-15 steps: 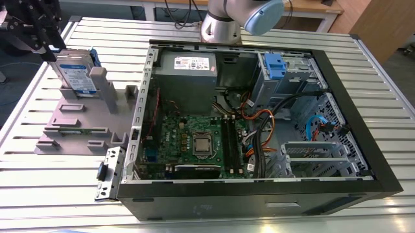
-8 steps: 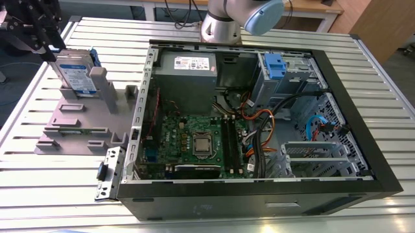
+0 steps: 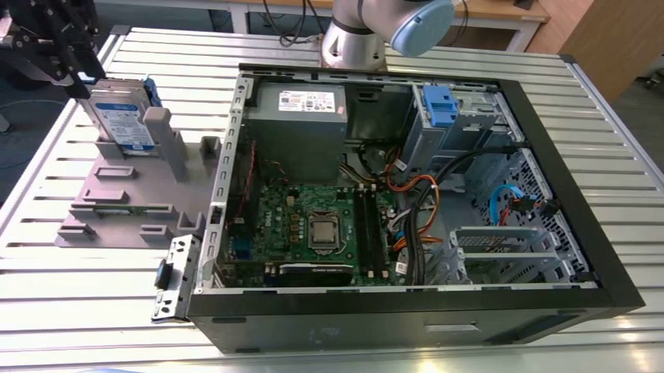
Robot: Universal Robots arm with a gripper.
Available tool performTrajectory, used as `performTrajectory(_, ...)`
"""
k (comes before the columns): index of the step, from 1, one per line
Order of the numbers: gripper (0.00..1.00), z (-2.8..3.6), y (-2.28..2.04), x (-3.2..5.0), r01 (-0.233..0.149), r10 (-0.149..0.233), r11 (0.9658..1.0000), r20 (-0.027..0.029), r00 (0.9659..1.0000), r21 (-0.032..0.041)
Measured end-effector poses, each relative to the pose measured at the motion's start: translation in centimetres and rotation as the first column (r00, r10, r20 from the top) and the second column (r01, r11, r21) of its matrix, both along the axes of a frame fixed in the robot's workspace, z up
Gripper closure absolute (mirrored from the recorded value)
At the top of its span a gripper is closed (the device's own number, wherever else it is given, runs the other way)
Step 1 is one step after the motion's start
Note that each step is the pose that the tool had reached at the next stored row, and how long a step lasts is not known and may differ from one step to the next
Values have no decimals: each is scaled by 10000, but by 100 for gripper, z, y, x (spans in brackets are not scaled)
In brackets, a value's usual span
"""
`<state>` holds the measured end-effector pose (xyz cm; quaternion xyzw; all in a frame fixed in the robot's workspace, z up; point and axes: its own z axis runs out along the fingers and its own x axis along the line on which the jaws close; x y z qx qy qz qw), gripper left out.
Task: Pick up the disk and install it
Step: 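Pick up the disk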
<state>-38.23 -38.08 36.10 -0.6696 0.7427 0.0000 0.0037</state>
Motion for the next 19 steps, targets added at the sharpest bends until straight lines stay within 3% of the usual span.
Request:
performTrajectory(11,53,-20,7,-1,1,-1,10000,-1,10000,0)
performTrajectory(12,53,-160,7,-2,1,-1,10000,-1,10000,0)
performTrajectory(13,53,-235,8,-3,1,-1,10000,0,10000,0)
performTrajectory(19,53,-238,7,-4,0,0,10000,0,10000,0)
